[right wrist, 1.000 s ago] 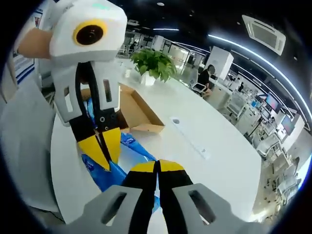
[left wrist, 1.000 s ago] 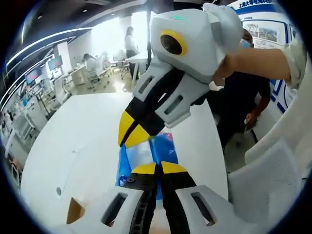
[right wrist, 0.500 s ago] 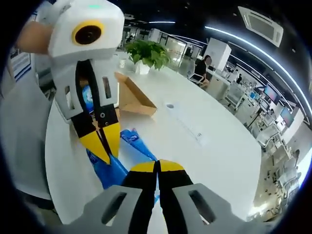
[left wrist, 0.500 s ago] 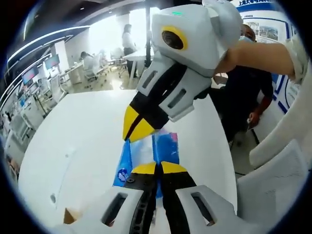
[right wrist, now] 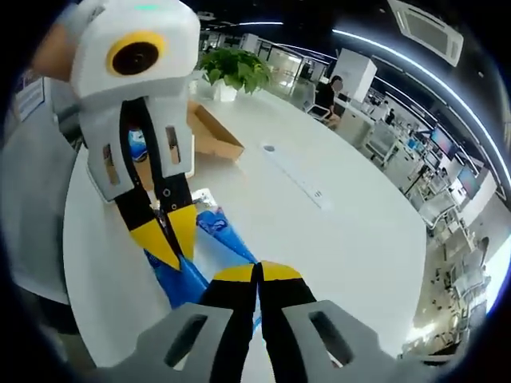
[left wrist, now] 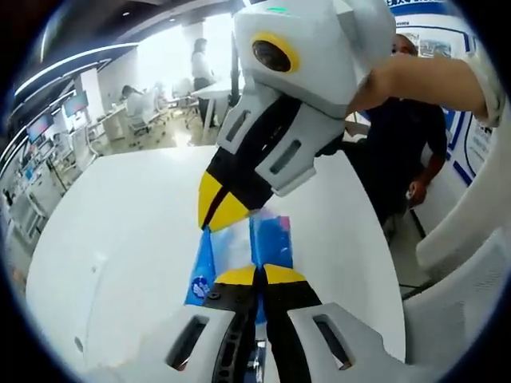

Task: Operate the shoe box by opening the lid, removing the specified soft item, and placing it in the target area until the item is outside and the box remains undamaged.

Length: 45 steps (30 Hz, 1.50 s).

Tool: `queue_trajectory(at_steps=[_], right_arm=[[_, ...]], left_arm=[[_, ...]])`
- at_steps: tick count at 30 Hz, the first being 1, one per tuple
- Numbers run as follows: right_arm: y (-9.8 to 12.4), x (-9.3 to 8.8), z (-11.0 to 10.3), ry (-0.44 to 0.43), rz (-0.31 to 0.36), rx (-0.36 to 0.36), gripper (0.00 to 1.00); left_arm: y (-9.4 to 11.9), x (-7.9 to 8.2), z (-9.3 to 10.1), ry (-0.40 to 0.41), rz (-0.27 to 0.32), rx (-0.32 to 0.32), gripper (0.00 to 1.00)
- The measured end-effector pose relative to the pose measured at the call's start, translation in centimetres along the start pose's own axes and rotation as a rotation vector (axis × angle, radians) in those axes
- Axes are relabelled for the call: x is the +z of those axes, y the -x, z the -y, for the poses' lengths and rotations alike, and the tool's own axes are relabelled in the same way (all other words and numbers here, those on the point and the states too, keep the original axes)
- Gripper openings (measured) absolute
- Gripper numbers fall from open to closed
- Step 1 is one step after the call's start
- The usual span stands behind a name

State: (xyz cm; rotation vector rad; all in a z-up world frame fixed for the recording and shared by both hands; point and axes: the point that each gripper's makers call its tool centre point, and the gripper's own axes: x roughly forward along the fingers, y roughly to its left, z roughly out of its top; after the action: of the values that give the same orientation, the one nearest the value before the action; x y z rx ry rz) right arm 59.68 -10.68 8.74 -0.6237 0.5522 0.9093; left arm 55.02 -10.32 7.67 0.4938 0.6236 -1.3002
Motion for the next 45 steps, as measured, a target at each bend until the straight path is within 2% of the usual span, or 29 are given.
queue_trajectory(at_steps=[12, 25, 35, 37, 45], right_arm=[[-0.3, -3.6, 1.7, -0.021, -0.049, 0.0, 0.0], [-1.3, -7.4, 3.0, -0.043, -0.095, 0.003, 0.0], [-2.2, -8.8, 3.2, -0.048, -0.11, 0.005, 0.0], [-2.3, -8.9, 3.3, -0.051, -0.108, 0.003, 0.0], [-2.6, -8.9, 3.6, -0.055, -0.107, 0.0, 0.0]], left_arm=[[-4.0, 0.1, -0.2, -0.027, 0.001, -0.02, 0.0], [-8.0, -0.3, -0.6, -0.003, -0.01, -0.035, 0.0], [-9.7, -1.1, -1.2, 0.02, -0.027, -0.047, 0.0], [-9.8, -1.0, -1.3, 0.042, -0.02, -0.052, 0.0], [-9.8, -0.7, -1.1, 0.045, -0.015, -0.057, 0.0]])
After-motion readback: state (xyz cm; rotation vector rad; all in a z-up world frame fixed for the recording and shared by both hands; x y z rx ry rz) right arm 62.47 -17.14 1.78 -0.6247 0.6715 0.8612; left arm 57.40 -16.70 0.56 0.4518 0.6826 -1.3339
